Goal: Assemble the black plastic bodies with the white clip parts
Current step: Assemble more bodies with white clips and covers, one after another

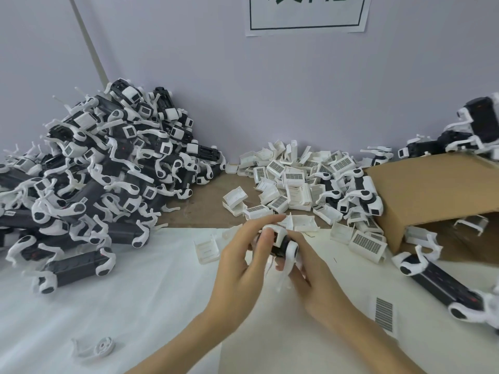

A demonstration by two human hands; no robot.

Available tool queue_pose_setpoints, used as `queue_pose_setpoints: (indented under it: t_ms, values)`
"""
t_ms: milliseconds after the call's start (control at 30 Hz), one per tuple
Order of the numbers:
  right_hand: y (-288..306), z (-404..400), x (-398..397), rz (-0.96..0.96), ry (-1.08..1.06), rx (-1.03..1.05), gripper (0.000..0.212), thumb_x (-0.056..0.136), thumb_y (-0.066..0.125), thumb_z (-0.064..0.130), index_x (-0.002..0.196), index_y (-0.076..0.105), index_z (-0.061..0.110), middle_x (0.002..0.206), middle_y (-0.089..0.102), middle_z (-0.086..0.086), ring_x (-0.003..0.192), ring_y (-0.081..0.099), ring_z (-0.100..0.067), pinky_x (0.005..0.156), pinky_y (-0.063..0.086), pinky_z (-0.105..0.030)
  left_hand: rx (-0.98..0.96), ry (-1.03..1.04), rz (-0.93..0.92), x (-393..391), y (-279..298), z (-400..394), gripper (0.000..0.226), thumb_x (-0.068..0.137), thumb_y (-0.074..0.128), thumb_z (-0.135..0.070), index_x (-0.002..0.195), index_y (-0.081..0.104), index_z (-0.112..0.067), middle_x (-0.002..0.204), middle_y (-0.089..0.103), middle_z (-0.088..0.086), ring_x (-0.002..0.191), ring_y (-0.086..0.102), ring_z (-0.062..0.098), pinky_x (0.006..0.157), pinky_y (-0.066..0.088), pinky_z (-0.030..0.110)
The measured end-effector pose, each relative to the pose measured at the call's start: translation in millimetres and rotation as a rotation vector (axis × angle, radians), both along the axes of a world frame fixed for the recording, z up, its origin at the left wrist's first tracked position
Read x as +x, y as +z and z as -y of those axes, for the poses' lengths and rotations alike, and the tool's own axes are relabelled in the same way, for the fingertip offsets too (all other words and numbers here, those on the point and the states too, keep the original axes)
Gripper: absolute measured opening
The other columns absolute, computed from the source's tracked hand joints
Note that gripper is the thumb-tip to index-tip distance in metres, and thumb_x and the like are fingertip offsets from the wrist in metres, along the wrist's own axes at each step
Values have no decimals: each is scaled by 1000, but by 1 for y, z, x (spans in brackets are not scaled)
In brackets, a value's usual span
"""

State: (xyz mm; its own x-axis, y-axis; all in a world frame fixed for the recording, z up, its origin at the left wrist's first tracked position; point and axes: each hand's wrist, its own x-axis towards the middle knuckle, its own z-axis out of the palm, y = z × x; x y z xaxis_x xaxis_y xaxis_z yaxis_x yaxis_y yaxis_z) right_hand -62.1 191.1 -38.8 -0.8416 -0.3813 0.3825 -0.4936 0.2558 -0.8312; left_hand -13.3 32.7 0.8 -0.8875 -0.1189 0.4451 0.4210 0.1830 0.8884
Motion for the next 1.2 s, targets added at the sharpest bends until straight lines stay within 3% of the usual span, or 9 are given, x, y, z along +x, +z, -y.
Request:
queue_pose_setpoints:
  t_ms: [133, 300, 500, 600, 767, 833, 933, 1067, 1200]
  values:
    - [3, 1, -1, -44, -130, -17, 42, 99, 68, 7, 129, 62, 35, 109, 68, 30, 102, 64, 6, 81, 45, -9, 96, -31, 118, -7, 3, 10, 36, 106, 41, -54, 126, 70, -43, 106, 75, -9, 95, 64, 16, 87, 50, 26]
    - [3, 1, -3, -33, -226, -55, 45, 87, 84, 24, 126, 66, 37, 118, 67, 14, 113, 64, -4, 94, 48, -15, 143, -19, 212, -18, -8, 13, 44, 88, 76, -57, 116, 63, -25, 97, 74, 3, 92, 73, 28, 81, 58, 34]
    - [12, -1, -7, 344, -54, -292, 56, 82, 66, 52, 134, 61, 30, 110, 75, -8, 94, 74, -24, 65, 58, -32, 260, -69, 274, -24, -12, 29, 56, 85, 67, -57, 124, 64, -18, 98, 76, 14, 85, 74, 17, 69, 52, 18]
    - [12, 0, -5, 316, -50, -331, 53, 86, 67, 48, 136, 60, 33, 120, 74, 4, 104, 72, -20, 79, 61, -40, 188, -91, 282, -26, -13, 30, 52, 84, 67, -58, 126, 63, -28, 99, 74, 3, 88, 69, 12, 76, 52, 20]
    - [17, -12, -8, 143, -17, -314, 63, 91, 77, 26, 147, 50, 36, 138, 64, 18, 135, 54, 0, 106, 45, -16, -28, 87, 313, -31, -18, 35, 46, 87, 62, -77, 116, 63, -41, 108, 63, -2, 75, 56, 6, 67, 47, 18]
    - [18, -16, -10, 30, -31, -159, 70, 91, 80, 15, 149, 49, 38, 144, 58, 18, 139, 50, -4, 114, 38, -19, 187, -119, 512, -33, -11, 41, 50, 91, 58, -80, 111, 69, -36, 98, 62, 3, 67, 53, 15, 57, 41, 25]
    - [15, -20, -13, -195, -95, 103, 80, 80, 89, 13, 146, 52, 38, 143, 54, 23, 137, 49, -3, 110, 34, -12, 532, -288, 639, -39, -9, 50, 62, 92, 62, -72, 126, 69, -20, 100, 70, 12, 74, 67, 33, 63, 55, 34]
    - [13, -18, -15, -252, -130, 133, 94, 81, 90, 18, 157, 39, 36, 156, 42, 27, 147, 37, 2, 115, 26, -8, 647, -284, 525, -41, -22, 50, 13, 105, 65, -32, 111, 66, -20, 115, 72, 20, 90, 72, 45, 82, 62, 38]
    - [15, -13, -14, 242, -176, -107, 110, 62, 90, 66, 155, 33, 49, 150, 49, 23, 129, 52, 13, 106, 41, -18, 594, -225, 376, -41, -30, 45, 10, 102, 61, -14, 112, 62, -14, 115, 70, 21, 101, 71, 34, 88, 61, 37]
